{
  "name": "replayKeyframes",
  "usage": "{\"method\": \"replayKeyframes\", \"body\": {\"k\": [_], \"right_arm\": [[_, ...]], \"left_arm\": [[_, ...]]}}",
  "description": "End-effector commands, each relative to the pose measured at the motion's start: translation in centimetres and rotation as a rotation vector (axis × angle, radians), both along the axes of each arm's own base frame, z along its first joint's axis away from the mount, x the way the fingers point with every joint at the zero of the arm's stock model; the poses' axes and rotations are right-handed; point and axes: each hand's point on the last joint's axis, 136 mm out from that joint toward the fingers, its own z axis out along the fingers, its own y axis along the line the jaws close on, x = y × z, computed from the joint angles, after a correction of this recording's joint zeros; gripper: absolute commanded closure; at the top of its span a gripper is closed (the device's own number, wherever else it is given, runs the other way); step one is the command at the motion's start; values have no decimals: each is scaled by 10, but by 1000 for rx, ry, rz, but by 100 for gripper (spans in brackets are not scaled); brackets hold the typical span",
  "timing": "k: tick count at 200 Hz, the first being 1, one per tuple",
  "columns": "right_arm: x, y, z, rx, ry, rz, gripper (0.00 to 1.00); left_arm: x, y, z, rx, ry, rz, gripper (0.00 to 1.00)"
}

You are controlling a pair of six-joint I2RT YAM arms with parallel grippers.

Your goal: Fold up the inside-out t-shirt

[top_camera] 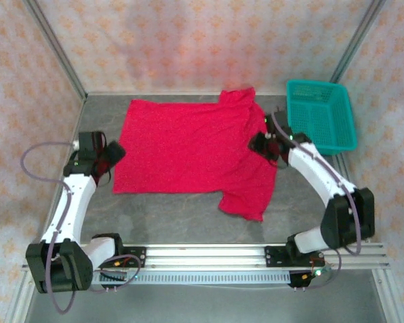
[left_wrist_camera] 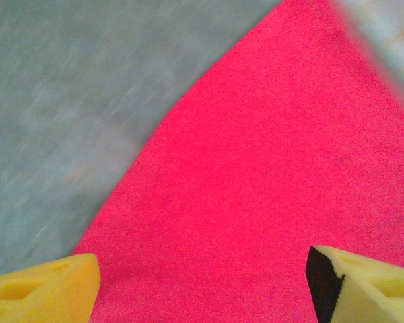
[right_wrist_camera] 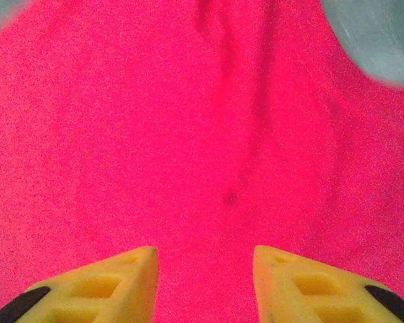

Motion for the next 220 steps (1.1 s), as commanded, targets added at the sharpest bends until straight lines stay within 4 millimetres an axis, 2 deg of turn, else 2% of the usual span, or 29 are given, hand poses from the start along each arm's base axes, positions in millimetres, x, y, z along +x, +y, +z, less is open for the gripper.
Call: {"method": "replayKeyframes", "body": {"k": [1, 16, 23, 41, 64, 90, 105, 114, 128, 146, 156, 188, 220], "right_arm": [[-44, -8, -30, 4, 63, -46, 72], [-75, -8, -47, 14, 112, -48, 72], [-88, -9, -49, 20, 113, -52, 72], [-112, -9, -61, 15, 127, -49, 71], [-131, -8, -76, -9, 157, -28, 71], [-140, -7, -86, -35, 176, -20, 71], [-144, -6, -91, -47, 189, -14, 71], [-147, -5, -92, -60, 198, -6, 71], [-152, -4, -96, -85, 211, 4, 71], [-159, -6, -102, -118, 239, 13, 69], [-166, -9, -106, -144, 258, 15, 64], [-187, -15, -116, -153, 290, 1, 48], [-196, -9, -123, -116, 306, -5, 46]], "left_arm": [[-40, -6, -39, -66, 106, 47, 20], [-50, -7, -60, -88, 137, 67, 21], [-54, -8, -69, -103, 156, 72, 21], [-56, -7, -86, -138, 187, 87, 20], [-53, -1, -95, -137, 220, 94, 20], [-45, 4, -107, -162, 228, 108, 22], [-39, 4, -113, -179, 227, 113, 34], [-34, 5, -115, -184, 219, 118, 52], [-28, 7, -114, -187, 201, 128, 78], [-22, 10, -106, -178, 185, 133, 97], [-21, 13, -99, -162, 176, 134, 100], [-17, 21, -71, -100, 134, 126, 100], [-13, 19, -56, -109, 82, 118, 100]]}}
